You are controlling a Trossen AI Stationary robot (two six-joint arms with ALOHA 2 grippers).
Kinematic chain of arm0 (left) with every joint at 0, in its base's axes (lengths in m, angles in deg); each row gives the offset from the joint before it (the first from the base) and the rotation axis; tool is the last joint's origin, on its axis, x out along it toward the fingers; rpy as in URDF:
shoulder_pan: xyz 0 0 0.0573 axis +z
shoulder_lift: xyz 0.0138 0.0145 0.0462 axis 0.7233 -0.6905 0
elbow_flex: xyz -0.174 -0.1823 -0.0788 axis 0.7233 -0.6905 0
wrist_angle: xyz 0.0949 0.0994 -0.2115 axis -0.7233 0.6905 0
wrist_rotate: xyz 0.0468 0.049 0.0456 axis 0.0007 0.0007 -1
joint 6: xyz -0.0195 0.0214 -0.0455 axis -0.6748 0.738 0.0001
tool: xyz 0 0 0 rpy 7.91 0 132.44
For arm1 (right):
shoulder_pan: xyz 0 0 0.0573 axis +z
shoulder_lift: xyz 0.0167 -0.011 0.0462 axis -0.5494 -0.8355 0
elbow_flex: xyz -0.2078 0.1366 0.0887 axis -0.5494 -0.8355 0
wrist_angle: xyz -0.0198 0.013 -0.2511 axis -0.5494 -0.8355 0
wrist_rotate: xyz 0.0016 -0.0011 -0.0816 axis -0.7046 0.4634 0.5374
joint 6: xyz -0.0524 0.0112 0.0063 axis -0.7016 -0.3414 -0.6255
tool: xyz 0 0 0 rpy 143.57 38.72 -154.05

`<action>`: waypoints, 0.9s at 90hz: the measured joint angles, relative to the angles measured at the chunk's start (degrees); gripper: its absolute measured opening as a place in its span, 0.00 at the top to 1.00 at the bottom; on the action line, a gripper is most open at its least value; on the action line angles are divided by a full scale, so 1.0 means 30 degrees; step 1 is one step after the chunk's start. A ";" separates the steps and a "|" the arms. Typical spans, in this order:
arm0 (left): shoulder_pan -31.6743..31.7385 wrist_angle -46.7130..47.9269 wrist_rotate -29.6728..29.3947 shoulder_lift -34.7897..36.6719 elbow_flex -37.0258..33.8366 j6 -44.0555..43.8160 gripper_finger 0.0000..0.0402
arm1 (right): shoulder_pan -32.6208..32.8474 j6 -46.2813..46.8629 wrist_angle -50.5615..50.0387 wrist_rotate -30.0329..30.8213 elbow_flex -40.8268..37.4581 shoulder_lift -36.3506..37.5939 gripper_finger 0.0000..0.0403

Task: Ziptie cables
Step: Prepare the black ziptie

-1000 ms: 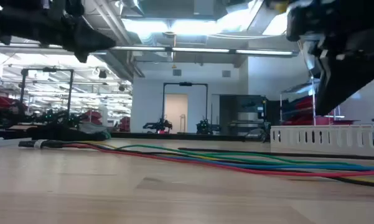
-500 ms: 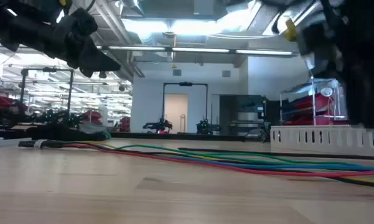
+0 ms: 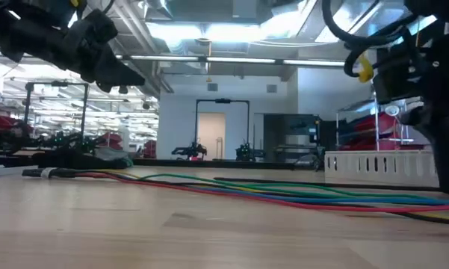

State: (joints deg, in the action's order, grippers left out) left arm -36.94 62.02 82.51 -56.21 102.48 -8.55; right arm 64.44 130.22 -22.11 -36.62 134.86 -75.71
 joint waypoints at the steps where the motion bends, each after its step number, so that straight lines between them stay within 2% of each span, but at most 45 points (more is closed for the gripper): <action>1: 0.0000 0.0004 0.0000 0.0000 0.0000 0.0026 0.99 | 0.0003 0.0000 0.0051 -0.0003 -0.0037 0.0007 0.77; 16: 0.0007 -0.0004 0.0000 0.0000 0.0000 0.0130 0.99 | 0.0023 -0.0810 0.0303 0.0092 -0.0205 0.0016 0.97; 35: 0.0007 -0.0001 0.0000 0.0000 0.0000 0.0130 0.99 | 0.0087 -0.1790 -0.0339 0.2059 0.0155 -0.0064 0.99; 42: 0.0001 -0.0065 0.0000 0.0000 0.0000 0.0135 0.99 | 0.0066 -0.2739 -0.0669 0.3526 0.0684 -0.0074 1.00; 55: -0.0007 -0.0734 0.0000 -0.0015 0.0000 -0.0161 0.99 | -0.0095 -0.5247 -0.1392 0.7755 0.2107 -0.0131 1.00; 65: -0.0111 -0.1076 -0.0007 -0.0074 0.0211 -0.0241 0.99 | -0.0003 -0.7386 -0.1560 0.9686 0.2746 -0.0113 1.00; 81: -0.0415 -0.0623 0.0000 -0.1245 0.1959 -0.0503 0.99 | -0.0054 -1.0709 -0.1312 1.2984 0.3258 -0.0071 1.00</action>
State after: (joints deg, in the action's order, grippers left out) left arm -38.19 60.15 82.51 -59.94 108.35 -10.06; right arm 64.28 98.10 -26.04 2.33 144.63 -75.93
